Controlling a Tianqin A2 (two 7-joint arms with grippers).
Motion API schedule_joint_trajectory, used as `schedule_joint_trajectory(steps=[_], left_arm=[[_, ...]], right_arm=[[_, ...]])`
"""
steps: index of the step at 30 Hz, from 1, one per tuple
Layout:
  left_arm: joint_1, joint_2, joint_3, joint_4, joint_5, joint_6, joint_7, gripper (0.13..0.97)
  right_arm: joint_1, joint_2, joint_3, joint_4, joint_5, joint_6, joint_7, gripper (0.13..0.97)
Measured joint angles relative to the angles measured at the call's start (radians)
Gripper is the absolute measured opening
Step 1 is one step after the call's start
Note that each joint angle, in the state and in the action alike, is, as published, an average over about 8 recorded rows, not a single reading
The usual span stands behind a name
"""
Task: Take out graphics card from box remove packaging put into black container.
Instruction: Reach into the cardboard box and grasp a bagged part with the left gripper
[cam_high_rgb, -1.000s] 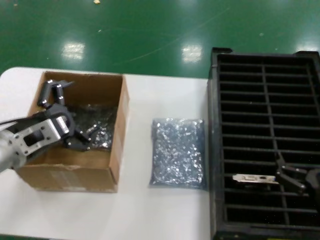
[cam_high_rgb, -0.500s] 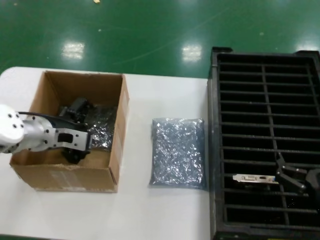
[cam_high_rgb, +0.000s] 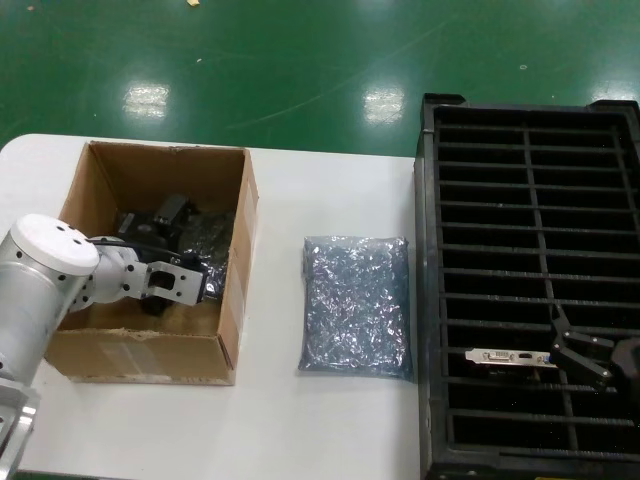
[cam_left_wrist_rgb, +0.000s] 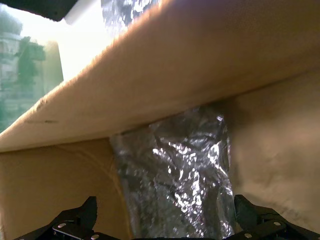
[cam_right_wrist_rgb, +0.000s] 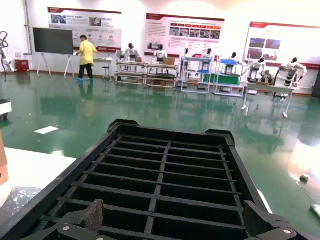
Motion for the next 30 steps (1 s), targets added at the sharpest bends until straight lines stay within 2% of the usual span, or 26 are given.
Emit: schedule_joint_trajectory(steps=[6, 10, 13, 18, 27, 30], left_arm=[[-0.013, 0.014, -0.060, 0.046, -0.066, -0.086, 0.174, 0.965], [-0.013, 0.013, -0.094, 0.056, -0.104, -0.115, 0.262, 0.958], [-0.012, 0.010, -0.111, 0.060, -0.123, -0.124, 0.301, 0.938], [-0.011, 0.003, -0.112, 0.065, -0.127, -0.121, 0.302, 0.912], [-0.009, -0.012, -0.098, 0.067, -0.116, -0.109, 0.254, 0.795], [-0.007, -0.016, -0.103, 0.066, -0.122, -0.110, 0.258, 0.726]], right_arm=[[0.000, 0.000, 0.000, 0.000, 0.000, 0.000, 0.000, 0.966], [0.000, 0.000, 0.000, 0.000, 0.000, 0.000, 0.000, 0.966], [0.000, 0.000, 0.000, 0.000, 0.000, 0.000, 0.000, 0.966], [0.000, 0.000, 0.000, 0.000, 0.000, 0.000, 0.000, 0.966], [0.000, 0.000, 0.000, 0.000, 0.000, 0.000, 0.000, 0.966], [0.000, 0.000, 0.000, 0.000, 0.000, 0.000, 0.000, 0.966]])
